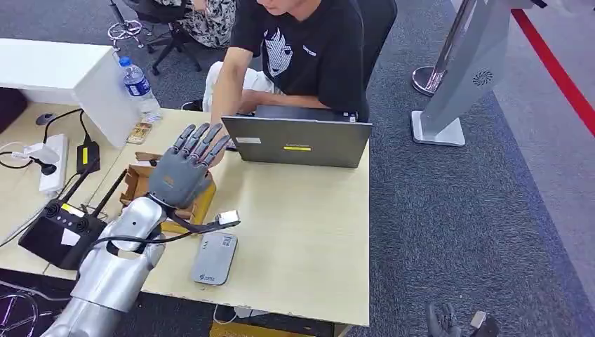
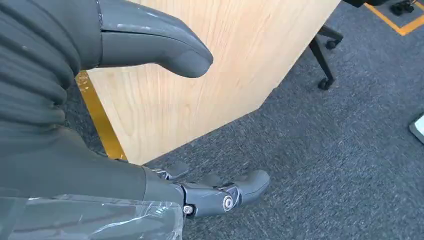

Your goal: Pass the card to the sensor for recognition and then transmit it.

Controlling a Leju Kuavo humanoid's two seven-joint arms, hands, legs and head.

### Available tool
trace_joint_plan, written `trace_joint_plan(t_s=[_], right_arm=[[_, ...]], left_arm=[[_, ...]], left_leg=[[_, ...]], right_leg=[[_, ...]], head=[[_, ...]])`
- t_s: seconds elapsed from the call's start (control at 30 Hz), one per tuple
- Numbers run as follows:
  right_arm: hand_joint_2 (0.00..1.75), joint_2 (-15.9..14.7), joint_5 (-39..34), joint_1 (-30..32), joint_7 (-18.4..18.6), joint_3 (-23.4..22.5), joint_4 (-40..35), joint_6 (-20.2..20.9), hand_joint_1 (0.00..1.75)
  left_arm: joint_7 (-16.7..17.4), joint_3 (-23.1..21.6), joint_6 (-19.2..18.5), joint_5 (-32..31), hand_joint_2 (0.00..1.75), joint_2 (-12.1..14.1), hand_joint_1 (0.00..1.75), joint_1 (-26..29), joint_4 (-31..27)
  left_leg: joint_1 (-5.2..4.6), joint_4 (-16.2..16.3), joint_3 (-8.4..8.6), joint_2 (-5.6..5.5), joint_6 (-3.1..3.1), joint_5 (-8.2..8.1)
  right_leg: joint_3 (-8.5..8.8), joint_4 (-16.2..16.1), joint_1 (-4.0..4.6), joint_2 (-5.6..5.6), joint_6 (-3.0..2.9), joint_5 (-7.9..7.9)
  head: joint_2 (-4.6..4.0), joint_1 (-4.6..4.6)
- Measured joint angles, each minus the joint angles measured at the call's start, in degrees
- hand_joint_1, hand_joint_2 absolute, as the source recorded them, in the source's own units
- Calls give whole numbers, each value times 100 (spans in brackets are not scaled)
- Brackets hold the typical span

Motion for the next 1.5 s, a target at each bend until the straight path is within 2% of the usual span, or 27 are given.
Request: trace_joint_plan(t_s=[0.17, 0.27, 0.43, 0.67, 1.5], right_arm=[[175, 2, 37, -5, 17, 0, 0, 7, 0], [175, 2, 39, -18, 46, 0, 0, 7, 0], [175, 4, 96, -23, 66, 0, 0, 15, 0], [175, 13, 114, -23, 57, 2, 2, 15, 0], [175, 39, 90, -21, 2, 0, 2, 33, 0]], left_arm=[[63, -35, 26, -149, 175, 33, 0, -89, 77], [170, -83, 105, -333, 175, 33, 0, -265, 313], [243, -118, 182, -343, 175, 33, 0, -489, 676], [247, -120, 282, -328, 175, 37, 0, -505, 909], [179, -122, 284, -300, 175, 79, 0, -450, 964]], left_leg=[[0, 0, 0, -1, 0, 0], [0, 0, 0, -1, 0, 0], [0, 0, 0, -1, 0, 0], [0, 0, -3, -1, 0, 0], [0, -1, -4, 0, 0, 0]], right_leg=[[0, 0, 0, 0, 0, 0], [1, 0, 0, 0, 0, 1], [1, 0, 0, 0, 0, 1], [-2, 0, 0, 0, 0, 0], [-2, 0, 0, 0, 0, 0]], head=[[0, -2], [0, 0], [0, 0], [0, 0], [0, 0]])
